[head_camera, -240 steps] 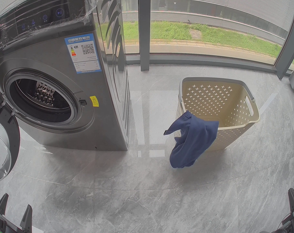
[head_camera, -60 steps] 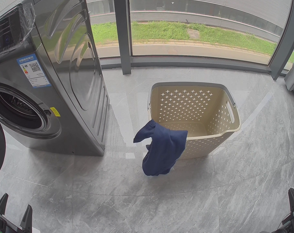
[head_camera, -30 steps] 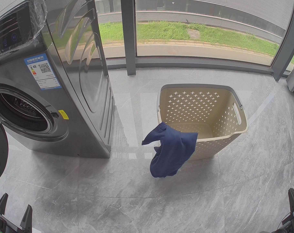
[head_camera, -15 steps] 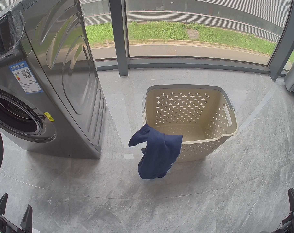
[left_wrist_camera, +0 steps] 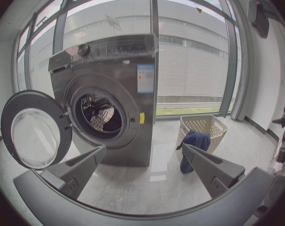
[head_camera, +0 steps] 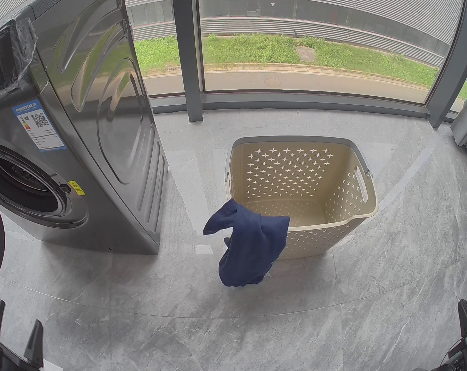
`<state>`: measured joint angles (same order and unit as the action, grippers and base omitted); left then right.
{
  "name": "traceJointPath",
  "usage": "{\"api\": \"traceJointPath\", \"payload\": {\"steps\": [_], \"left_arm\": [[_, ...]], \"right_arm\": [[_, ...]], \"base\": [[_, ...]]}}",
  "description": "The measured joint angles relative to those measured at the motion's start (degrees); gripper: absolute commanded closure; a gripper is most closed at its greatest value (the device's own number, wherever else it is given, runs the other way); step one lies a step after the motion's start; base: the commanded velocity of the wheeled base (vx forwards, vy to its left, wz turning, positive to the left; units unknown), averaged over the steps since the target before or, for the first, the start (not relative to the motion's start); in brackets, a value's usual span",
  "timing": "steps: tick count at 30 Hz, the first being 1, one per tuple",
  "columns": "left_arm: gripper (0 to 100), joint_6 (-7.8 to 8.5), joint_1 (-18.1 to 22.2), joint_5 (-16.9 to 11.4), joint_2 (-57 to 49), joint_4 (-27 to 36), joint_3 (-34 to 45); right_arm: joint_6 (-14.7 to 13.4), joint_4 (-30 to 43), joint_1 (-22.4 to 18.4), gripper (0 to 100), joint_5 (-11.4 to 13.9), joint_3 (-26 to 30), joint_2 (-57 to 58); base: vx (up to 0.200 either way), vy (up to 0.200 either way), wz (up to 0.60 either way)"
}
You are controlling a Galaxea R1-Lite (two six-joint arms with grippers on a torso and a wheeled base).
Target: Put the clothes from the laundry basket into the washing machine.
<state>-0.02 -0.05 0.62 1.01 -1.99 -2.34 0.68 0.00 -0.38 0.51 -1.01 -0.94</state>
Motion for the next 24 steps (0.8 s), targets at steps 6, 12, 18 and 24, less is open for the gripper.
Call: {"api": "traceJointPath", "payload": {"steps": [6, 12, 18, 24], "left_arm": [[0, -0.09, -2.0, -2.2, 3.6, 0.8, -10.5], [0, -2.82, -9.0, -8.9, 14.5, 0.2, -16.9], [0, -6.0, -15.8, -13.3, 27.8, -4.9, -18.1], [0, -7.36, -20.8, -15.3, 41.1, -16.9, -17.5]], "right_arm": [[0.0, 0.0, 0.0, 100, 0.0, 0.0, 0.0], [0.0, 0.0, 0.0, 100, 0.0, 0.0, 0.0], [0.1, 0.0, 0.0, 100, 0.0, 0.0, 0.0], [0.1, 0.0, 0.0, 100, 0.0, 0.0, 0.0]], "base": [[0.0, 0.0, 0.0], [0.0, 0.0, 0.0], [0.0, 0.0, 0.0], [0.0, 0.0, 0.0]]}}
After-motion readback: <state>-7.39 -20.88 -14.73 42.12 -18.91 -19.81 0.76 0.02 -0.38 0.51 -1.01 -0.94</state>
